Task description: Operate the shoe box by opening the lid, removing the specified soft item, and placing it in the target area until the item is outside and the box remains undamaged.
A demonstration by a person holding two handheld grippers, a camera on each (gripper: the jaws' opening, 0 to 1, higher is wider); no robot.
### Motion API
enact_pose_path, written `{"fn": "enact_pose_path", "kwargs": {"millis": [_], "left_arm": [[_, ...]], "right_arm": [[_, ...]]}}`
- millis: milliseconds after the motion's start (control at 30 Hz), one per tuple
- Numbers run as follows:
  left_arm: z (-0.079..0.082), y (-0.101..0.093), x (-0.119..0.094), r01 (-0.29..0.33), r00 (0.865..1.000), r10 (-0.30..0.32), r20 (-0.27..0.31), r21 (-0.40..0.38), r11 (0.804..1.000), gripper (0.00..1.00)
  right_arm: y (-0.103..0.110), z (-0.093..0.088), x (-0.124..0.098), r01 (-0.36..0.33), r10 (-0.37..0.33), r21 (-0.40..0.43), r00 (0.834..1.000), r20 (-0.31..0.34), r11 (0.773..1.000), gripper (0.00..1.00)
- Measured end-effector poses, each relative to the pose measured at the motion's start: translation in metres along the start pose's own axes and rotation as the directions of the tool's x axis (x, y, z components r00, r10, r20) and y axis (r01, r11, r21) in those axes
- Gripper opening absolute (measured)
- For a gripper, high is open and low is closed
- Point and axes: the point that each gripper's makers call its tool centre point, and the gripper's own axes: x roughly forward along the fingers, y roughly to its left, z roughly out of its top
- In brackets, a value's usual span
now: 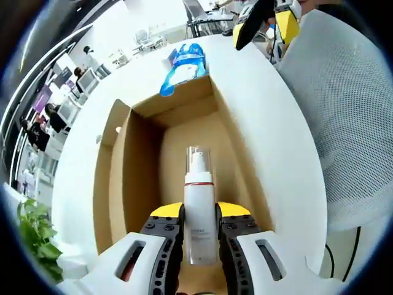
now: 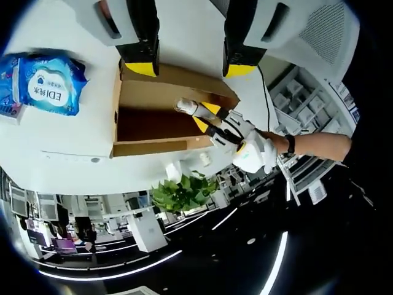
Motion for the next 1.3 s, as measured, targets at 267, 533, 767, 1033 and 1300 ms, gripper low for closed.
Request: {"fn": "enact_pose_path", "kwargs": {"millis": [267, 533, 767, 1033, 1300], "left_arm": [[0.039, -0.009, -0.010, -0.023, 0.997, 0.016, 0.079, 0.082, 0.996, 0.19], [0.075, -0.014, -0.015, -0.039, 0.988, 0.018, 0.155, 0.135, 0.990, 0.19], [0.105, -0.022, -0.021, -0.062, 0.975, 0.021, 0.222, 0.179, 0.982, 0.19], [0.125, -0.036, -0.025, -0.052, 0.968, -0.012, 0.252, 0.243, 0.969, 0.19], [0.133, -0.041, -0.026, -0.048, 0.966, -0.028, 0.257, 0.283, 0.958, 0.19]], "right_arm": [[0.001, 0.011, 0.010, -0.022, 0.020, 0.060, 0.999, 0.037, 0.998, 0.38], [-0.001, 0.011, 0.013, -0.034, 0.027, 0.122, 0.998, 0.060, 0.992, 0.38], [-0.003, 0.012, 0.010, -0.058, 0.040, 0.196, 0.995, 0.091, 0.979, 0.39], [-0.001, 0.016, 0.003, -0.115, 0.081, 0.262, 0.987, 0.136, 0.958, 0.37], [0.003, 0.013, -0.005, -0.159, 0.116, 0.282, 0.980, 0.162, 0.946, 0.26]]}}
